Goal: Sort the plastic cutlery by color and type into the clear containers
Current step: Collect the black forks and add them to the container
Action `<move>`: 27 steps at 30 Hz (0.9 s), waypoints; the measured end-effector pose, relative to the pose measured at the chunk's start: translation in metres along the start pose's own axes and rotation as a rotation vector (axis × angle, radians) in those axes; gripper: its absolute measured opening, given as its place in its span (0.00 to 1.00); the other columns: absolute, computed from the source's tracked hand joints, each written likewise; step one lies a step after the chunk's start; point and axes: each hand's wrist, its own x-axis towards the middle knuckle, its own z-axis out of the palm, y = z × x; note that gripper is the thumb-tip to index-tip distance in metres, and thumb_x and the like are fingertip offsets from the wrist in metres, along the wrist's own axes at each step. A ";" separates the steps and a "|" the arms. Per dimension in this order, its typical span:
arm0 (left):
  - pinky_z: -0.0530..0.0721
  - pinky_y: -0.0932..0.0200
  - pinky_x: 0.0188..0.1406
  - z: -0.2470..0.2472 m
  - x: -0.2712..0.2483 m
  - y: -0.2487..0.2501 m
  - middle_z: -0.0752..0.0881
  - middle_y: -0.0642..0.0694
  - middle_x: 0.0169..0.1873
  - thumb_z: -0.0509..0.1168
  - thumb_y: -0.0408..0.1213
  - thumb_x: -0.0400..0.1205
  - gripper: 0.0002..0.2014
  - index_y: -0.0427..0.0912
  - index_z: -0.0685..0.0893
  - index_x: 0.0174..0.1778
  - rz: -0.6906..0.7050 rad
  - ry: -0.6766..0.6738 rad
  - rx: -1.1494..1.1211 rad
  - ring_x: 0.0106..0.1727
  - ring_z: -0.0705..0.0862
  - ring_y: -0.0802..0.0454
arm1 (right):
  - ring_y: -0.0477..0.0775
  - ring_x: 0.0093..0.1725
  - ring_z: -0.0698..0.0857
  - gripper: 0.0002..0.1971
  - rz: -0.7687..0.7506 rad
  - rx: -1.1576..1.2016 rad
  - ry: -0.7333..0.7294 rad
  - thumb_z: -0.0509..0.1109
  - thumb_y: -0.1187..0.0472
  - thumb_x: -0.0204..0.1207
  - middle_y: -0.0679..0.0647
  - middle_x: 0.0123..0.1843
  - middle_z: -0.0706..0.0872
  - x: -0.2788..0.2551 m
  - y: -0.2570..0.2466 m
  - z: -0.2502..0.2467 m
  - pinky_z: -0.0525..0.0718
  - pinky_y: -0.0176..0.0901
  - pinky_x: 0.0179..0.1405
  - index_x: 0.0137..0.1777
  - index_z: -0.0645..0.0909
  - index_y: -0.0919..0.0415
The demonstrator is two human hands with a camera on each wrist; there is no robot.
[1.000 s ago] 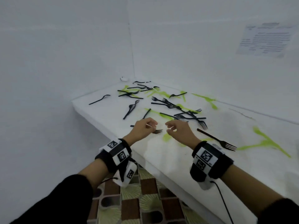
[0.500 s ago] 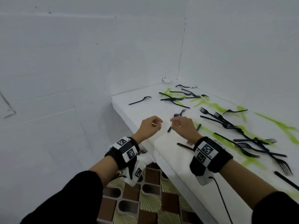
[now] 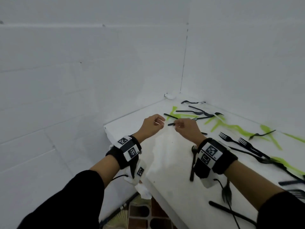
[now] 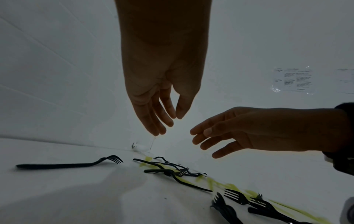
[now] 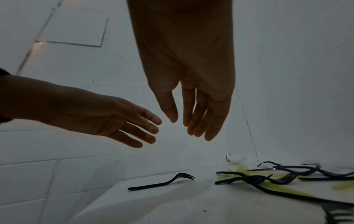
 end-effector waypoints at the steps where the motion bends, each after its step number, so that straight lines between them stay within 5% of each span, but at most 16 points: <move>1: 0.75 0.78 0.32 0.001 0.013 -0.002 0.83 0.47 0.43 0.64 0.27 0.79 0.10 0.35 0.82 0.56 0.016 -0.026 -0.002 0.36 0.80 0.62 | 0.57 0.58 0.84 0.14 0.019 -0.004 0.012 0.67 0.68 0.74 0.59 0.56 0.88 0.008 0.002 0.001 0.73 0.30 0.54 0.59 0.84 0.65; 8: 0.77 0.78 0.35 0.006 0.119 -0.017 0.84 0.48 0.45 0.65 0.30 0.79 0.09 0.37 0.83 0.55 0.148 -0.227 0.033 0.38 0.81 0.61 | 0.57 0.56 0.84 0.14 0.140 -0.040 0.140 0.67 0.68 0.74 0.60 0.55 0.87 0.067 0.022 0.004 0.70 0.31 0.50 0.59 0.84 0.66; 13: 0.83 0.58 0.47 0.010 0.180 -0.028 0.84 0.47 0.44 0.66 0.31 0.79 0.10 0.37 0.83 0.55 0.188 -0.374 0.040 0.42 0.82 0.55 | 0.58 0.52 0.86 0.13 0.257 -0.050 0.219 0.66 0.69 0.74 0.60 0.52 0.89 0.102 0.033 0.003 0.71 0.30 0.47 0.58 0.84 0.67; 17: 0.79 0.69 0.39 0.019 0.236 -0.047 0.84 0.49 0.41 0.66 0.29 0.78 0.09 0.38 0.83 0.53 0.223 -0.474 0.007 0.32 0.81 0.68 | 0.56 0.52 0.86 0.13 0.374 -0.073 0.288 0.65 0.68 0.75 0.59 0.53 0.89 0.139 0.044 0.008 0.72 0.31 0.49 0.58 0.84 0.67; 20: 0.77 0.73 0.37 0.028 0.264 -0.059 0.84 0.47 0.41 0.66 0.29 0.78 0.07 0.42 0.82 0.49 0.241 -0.537 -0.004 0.35 0.80 0.64 | 0.56 0.58 0.85 0.15 0.440 -0.081 0.317 0.66 0.68 0.75 0.59 0.54 0.88 0.160 0.051 0.010 0.74 0.36 0.58 0.61 0.83 0.66; 23: 0.73 0.81 0.32 0.041 0.288 -0.070 0.84 0.47 0.41 0.65 0.28 0.78 0.08 0.38 0.84 0.51 0.284 -0.560 0.026 0.35 0.80 0.63 | 0.57 0.58 0.84 0.15 0.472 -0.100 0.345 0.66 0.69 0.74 0.60 0.54 0.88 0.179 0.063 0.011 0.73 0.34 0.55 0.60 0.84 0.66; 27: 0.72 0.79 0.40 0.051 0.318 -0.085 0.86 0.42 0.48 0.64 0.26 0.78 0.11 0.34 0.83 0.55 0.397 -0.513 0.132 0.48 0.80 0.53 | 0.58 0.56 0.85 0.14 0.495 -0.111 0.348 0.67 0.69 0.74 0.61 0.53 0.88 0.200 0.077 0.009 0.74 0.35 0.54 0.59 0.84 0.66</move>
